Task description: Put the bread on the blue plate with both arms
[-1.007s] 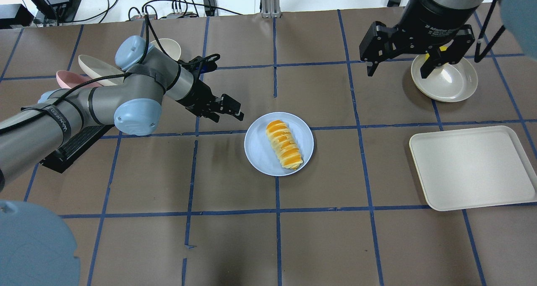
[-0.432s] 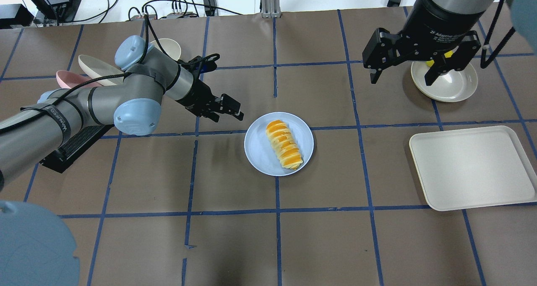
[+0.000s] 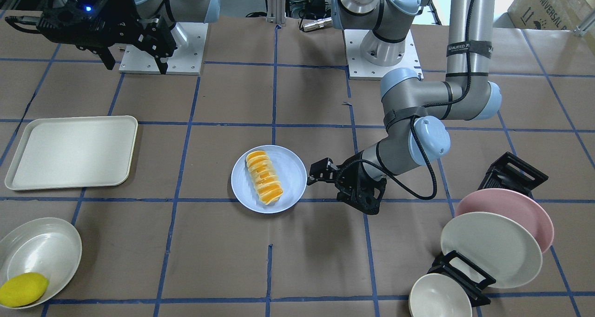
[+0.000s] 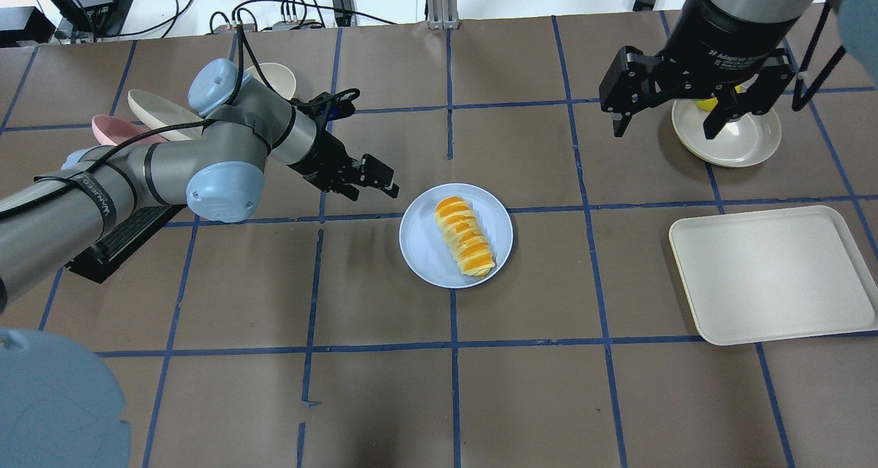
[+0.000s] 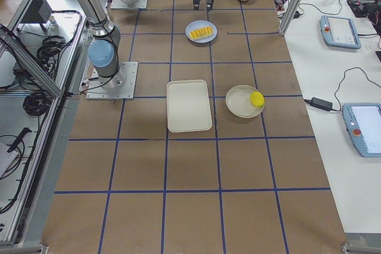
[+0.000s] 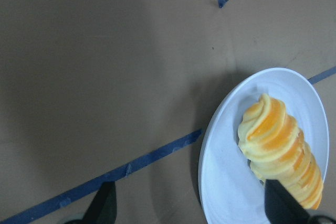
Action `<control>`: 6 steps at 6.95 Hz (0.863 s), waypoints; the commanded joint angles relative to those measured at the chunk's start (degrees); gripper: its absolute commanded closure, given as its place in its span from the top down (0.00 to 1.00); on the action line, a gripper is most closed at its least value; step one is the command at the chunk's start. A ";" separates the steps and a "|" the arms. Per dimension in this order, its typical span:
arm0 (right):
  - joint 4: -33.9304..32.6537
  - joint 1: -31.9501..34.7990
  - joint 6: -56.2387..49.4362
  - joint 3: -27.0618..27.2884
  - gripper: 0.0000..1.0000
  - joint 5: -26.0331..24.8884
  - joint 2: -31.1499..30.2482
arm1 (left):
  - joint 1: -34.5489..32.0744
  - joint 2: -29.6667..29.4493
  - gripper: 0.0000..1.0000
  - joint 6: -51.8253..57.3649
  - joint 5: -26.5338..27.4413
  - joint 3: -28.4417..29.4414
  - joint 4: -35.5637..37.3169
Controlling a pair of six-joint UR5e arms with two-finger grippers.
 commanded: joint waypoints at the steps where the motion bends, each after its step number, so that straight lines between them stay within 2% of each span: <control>1: 0.00 0.09 -0.02 0.26 0.97 -0.09 -0.15 | -0.10 0.60 1.00 -1.26 5.30 0.36 -0.44; 2: -0.35 0.09 -0.02 0.87 0.97 -0.17 -0.15 | -1.06 0.95 1.00 -5.10 9.18 2.62 -1.31; 5: -0.53 0.09 -0.11 1.06 0.98 -0.17 -0.06 | -1.15 6.56 1.00 -5.75 18.77 13.34 -21.82; 6: -0.53 0.09 -0.11 1.06 0.98 -0.17 -0.15 | -1.15 7.10 1.00 -5.93 21.32 15.46 -24.67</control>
